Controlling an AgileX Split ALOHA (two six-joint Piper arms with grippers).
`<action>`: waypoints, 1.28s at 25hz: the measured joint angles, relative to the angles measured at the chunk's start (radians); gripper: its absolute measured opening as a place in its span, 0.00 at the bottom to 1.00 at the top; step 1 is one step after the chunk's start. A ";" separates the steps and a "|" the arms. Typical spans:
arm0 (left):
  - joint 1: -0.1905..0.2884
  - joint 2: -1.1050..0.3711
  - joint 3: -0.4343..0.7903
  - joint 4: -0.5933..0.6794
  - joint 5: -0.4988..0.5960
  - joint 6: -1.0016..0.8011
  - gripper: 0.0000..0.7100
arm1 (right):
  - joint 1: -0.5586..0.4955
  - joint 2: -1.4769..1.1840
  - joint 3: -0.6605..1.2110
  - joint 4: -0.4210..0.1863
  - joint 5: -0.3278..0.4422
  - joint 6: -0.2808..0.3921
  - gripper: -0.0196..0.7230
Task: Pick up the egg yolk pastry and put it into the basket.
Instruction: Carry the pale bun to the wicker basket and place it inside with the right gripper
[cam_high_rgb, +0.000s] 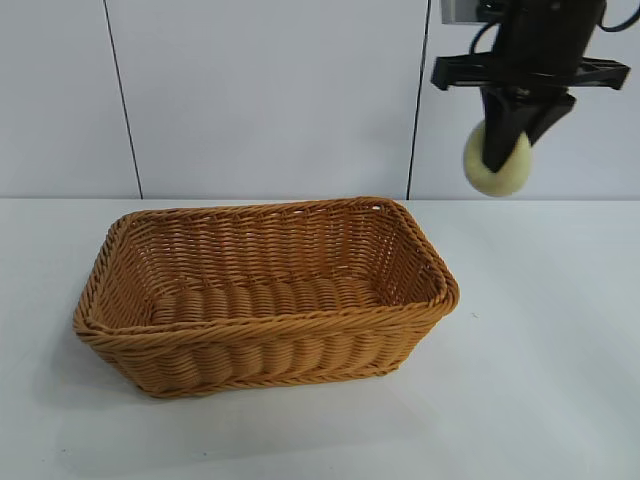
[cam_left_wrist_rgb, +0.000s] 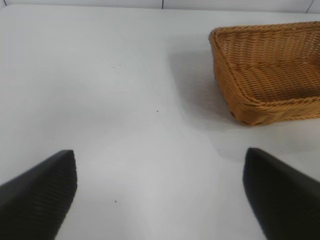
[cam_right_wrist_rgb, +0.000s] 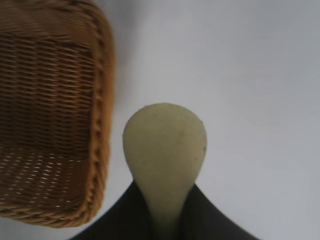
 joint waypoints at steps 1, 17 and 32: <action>0.000 0.000 0.000 0.000 0.000 0.000 0.98 | 0.029 0.000 -0.003 0.001 -0.007 0.005 0.09; 0.000 0.000 0.000 0.000 0.000 0.000 0.98 | 0.366 0.130 -0.006 0.000 -0.278 0.102 0.09; 0.000 0.000 0.000 0.000 0.000 0.000 0.98 | 0.362 0.200 -0.040 -0.037 -0.232 0.127 0.81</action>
